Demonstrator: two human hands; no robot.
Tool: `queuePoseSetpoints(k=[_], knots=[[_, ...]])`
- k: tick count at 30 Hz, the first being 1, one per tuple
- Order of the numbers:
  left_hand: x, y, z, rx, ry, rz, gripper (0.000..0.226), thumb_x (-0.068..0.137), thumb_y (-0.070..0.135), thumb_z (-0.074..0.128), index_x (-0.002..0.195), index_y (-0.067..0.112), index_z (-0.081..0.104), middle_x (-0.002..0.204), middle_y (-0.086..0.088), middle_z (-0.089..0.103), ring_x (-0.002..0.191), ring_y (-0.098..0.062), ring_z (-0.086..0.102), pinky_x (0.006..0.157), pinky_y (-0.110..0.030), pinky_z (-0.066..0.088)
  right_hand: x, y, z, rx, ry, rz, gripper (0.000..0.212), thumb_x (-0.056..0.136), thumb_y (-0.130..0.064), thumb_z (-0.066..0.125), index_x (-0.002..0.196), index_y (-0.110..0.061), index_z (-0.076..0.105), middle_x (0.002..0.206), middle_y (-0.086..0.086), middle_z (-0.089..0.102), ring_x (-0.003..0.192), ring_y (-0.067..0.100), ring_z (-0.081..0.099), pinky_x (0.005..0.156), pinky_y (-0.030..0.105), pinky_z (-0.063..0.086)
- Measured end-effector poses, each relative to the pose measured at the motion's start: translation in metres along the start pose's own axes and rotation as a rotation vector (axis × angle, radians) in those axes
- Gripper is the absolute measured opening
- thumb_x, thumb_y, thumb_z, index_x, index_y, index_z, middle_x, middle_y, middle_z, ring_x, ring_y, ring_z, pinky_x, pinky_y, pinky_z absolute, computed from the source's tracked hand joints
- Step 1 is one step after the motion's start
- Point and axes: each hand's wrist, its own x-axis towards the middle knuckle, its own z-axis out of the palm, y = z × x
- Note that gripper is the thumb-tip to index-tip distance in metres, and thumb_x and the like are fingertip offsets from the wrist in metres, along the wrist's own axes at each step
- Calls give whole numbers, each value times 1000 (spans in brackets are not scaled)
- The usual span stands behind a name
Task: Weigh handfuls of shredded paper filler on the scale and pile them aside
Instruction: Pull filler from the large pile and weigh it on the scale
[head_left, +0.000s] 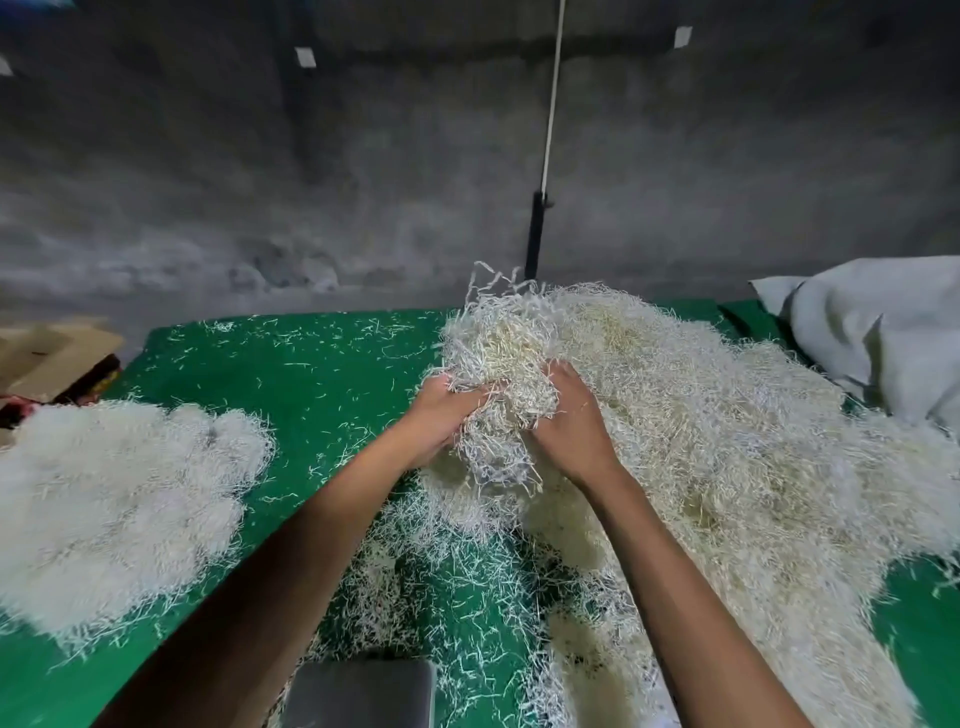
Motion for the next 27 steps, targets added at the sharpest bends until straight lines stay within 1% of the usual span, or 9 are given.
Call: queuePoseSetpoints(k=[4,8,11,13,16,18,20,24,27], knots=[[27,31,-39,-246,275,113,39,86,0,72,120,14,59,112,-2,67,97,-9,67,71,-16,55,-23,39,9,-404,-69,-4,16,98,-31,67,98,-15,65,82,-2,63,70,11,59,94,37,54],[36,65,-84,-346,409,111,26,92,-4,61,110,12,51,108,-7,65,102,-14,61,92,-35,57,-59,89,21,-718,-363,104,48,95,-53,64,127,-17,65,110,3,73,107,18,65,120,43,34],[39,67,-83,-179,266,24,66,88,7,74,145,-1,41,141,-19,55,123,-34,57,106,-41,50,-54,67,20,-527,-274,63,53,85,-80,56,96,-29,61,111,-3,69,102,16,64,110,45,45],[38,60,-69,-108,182,5,82,82,10,80,150,-3,35,145,-24,51,137,-47,40,114,-50,36,-32,34,21,-345,-113,7,74,78,-88,53,121,-29,62,132,-3,63,118,16,61,108,46,48],[32,55,-43,-34,79,16,91,80,14,82,154,3,30,148,-24,48,140,-47,36,116,-47,34,4,-13,24,-169,-30,-14,99,79,-76,66,155,-21,32,150,0,50,130,16,53,110,39,45],[33,57,-39,-75,60,23,89,78,8,82,153,6,33,148,-17,48,134,-36,50,112,-38,39,16,-24,30,-206,-62,-29,88,91,-57,68,156,-10,32,127,5,63,109,18,63,99,32,49],[38,62,-48,-138,108,73,57,83,-8,69,136,2,51,122,-9,69,97,-15,67,96,-38,48,10,-15,40,-268,-90,-54,61,100,-43,61,146,-6,46,100,0,63,84,13,60,92,36,58],[40,55,-61,-8,165,175,55,86,-15,52,134,10,62,111,-7,74,62,-14,54,54,-29,48,-17,34,61,-270,-141,5,51,103,-42,57,140,-8,55,122,10,69,101,24,68,94,41,57],[45,59,-71,-298,353,176,59,90,-14,49,146,4,47,114,-11,68,70,-6,59,92,-32,55,-47,84,75,-436,-264,31,37,102,-44,58,120,-13,64,103,1,67,89,19,65,76,24,52]])
